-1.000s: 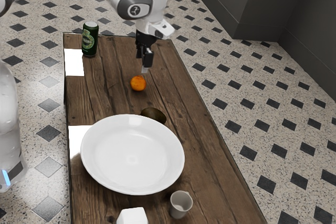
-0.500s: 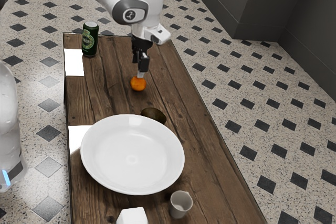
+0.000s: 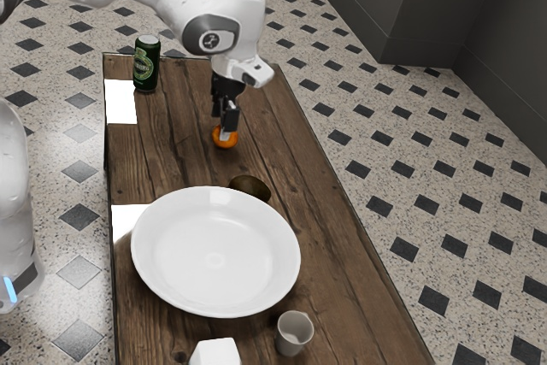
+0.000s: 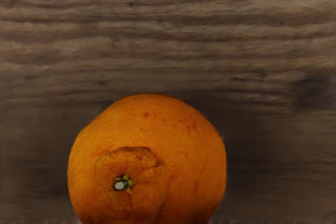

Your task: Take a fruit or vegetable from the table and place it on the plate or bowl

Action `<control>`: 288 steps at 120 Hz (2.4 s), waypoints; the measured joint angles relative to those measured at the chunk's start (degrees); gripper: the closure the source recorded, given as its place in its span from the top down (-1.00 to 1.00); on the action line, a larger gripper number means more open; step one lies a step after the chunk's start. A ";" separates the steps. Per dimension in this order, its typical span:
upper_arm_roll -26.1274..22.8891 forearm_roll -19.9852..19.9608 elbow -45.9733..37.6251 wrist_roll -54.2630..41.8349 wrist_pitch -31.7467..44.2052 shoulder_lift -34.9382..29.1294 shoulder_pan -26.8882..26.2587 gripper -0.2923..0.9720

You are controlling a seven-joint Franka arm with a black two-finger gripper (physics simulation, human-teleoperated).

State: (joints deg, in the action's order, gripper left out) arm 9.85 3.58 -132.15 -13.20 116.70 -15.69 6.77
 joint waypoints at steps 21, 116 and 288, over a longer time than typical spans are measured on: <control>0.75 -0.05 -0.06 -0.04 1.42 1.44 0.05 0.54; 1.01 -2.57 -0.06 -0.42 7.11 4.58 0.00 0.54; -4.10 -4.30 11.00 -2.00 -0.15 3.58 -0.09 -0.01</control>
State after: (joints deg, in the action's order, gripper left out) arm 5.75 -0.72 -121.15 -15.19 116.55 -12.11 6.68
